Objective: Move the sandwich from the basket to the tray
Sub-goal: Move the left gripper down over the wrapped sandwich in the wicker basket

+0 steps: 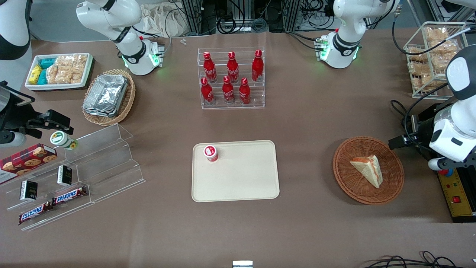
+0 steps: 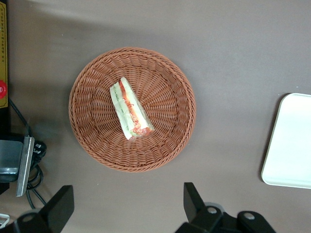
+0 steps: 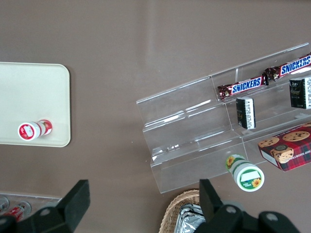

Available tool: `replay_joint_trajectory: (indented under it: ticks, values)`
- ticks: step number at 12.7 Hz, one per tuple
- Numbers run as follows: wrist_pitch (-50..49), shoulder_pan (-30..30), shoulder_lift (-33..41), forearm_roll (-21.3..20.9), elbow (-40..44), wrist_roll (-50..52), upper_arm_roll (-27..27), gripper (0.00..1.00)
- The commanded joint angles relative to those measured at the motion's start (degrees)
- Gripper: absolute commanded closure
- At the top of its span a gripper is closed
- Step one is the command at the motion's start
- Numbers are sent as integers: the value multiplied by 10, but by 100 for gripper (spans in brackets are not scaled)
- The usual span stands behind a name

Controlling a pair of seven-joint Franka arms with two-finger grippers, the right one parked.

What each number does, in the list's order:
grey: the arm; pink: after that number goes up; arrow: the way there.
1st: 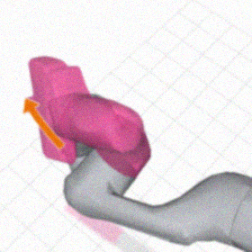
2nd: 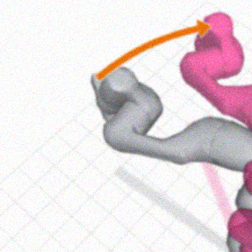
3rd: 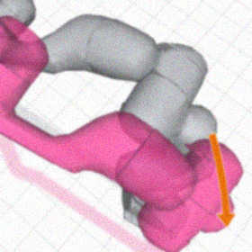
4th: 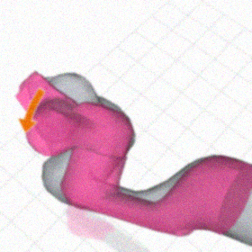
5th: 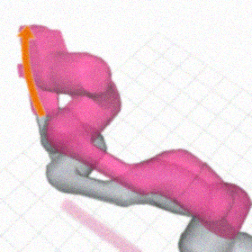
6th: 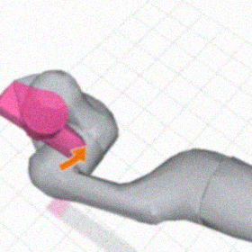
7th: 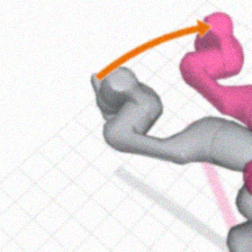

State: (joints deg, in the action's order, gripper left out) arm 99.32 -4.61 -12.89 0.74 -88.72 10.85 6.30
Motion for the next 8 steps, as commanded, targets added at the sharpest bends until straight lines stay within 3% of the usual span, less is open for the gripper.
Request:
replay_joint_trajectory:
  ticks: [1, 8]
  values:
    - [10, 5, -8, -14, 6, 0, -3, 0]
    - [75, 1, -55, -14, -8, 126, -5, 0]
